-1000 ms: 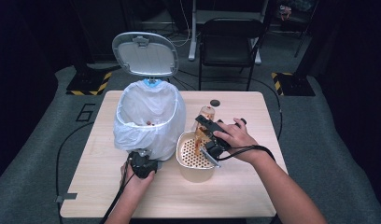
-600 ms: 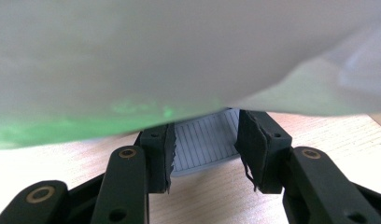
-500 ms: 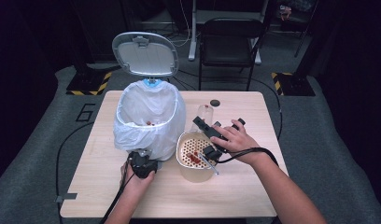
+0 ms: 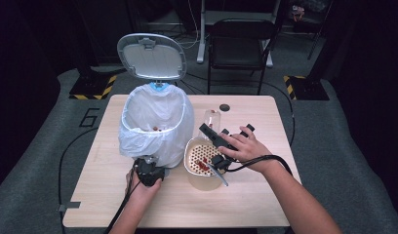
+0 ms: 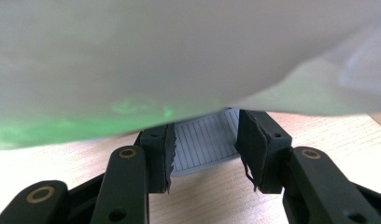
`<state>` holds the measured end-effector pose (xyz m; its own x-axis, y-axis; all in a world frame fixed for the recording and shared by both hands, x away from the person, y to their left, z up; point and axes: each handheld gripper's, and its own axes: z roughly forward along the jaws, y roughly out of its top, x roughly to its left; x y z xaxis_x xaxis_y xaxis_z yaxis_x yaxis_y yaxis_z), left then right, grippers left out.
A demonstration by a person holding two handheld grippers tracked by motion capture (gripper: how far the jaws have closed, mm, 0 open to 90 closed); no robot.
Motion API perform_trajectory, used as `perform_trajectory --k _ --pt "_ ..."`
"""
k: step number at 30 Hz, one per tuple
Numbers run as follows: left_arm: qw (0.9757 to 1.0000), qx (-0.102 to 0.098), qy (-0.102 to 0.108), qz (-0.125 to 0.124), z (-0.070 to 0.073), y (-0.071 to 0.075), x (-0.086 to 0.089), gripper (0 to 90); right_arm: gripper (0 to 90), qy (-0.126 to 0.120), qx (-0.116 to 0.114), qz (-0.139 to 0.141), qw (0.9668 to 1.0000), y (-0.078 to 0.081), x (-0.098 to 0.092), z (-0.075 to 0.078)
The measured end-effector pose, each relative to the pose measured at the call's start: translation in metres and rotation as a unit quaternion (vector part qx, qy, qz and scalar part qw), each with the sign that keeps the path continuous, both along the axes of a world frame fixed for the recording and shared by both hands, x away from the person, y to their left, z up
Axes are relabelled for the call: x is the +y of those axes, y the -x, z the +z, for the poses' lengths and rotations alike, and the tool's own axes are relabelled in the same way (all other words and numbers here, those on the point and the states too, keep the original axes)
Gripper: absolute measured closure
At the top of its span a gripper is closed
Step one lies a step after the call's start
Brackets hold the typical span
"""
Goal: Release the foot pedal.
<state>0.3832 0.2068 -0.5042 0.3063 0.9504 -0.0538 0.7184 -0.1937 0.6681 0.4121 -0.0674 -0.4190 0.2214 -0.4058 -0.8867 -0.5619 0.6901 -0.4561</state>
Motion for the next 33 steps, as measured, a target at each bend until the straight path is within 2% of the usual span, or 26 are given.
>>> perform_trajectory --k 5,6,7,8,28,32,33 --pt "1.0000 0.001 0.000 -0.002 0.0001 0.0000 0.0000 56.7 37.7 0.008 -0.013 0.005 0.9999 0.0014 -0.0005 0.0010" --pt "1.0000 0.001 0.000 -0.001 0.0001 0.0000 -0.0001 56.7 37.6 0.014 -0.019 0.009 0.9997 0.0012 0.0001 0.0020" --pt "1.0000 0.001 0.000 -0.001 0.0001 0.0000 -0.0001 56.7 37.6 0.023 -0.015 0.007 0.9996 0.0019 0.0002 0.0036" --pt "1.0000 0.001 -0.002 0.000 0.0003 0.0001 0.0000 56.7 37.6 0.001 -0.003 -0.006 1.0000 0.0018 -0.0026 -0.0017" --pt "1.0000 0.002 -0.003 0.001 0.0005 0.0000 -0.0002 56.7 37.5 0.006 -0.013 0.000 0.9999 0.0041 -0.0012 -0.0016" --pt "1.0000 0.002 -0.003 0.001 0.0005 0.0000 -0.0002 56.7 37.2 0.006 -0.010 0.014 0.9998 0.0038 0.0010 0.0029" --pt "1.0000 0.002 -0.003 0.001 0.0004 0.0000 -0.0002 56.7 37.1 0.004 0.000 0.015 0.9999 0.0034 0.0013 0.0044"
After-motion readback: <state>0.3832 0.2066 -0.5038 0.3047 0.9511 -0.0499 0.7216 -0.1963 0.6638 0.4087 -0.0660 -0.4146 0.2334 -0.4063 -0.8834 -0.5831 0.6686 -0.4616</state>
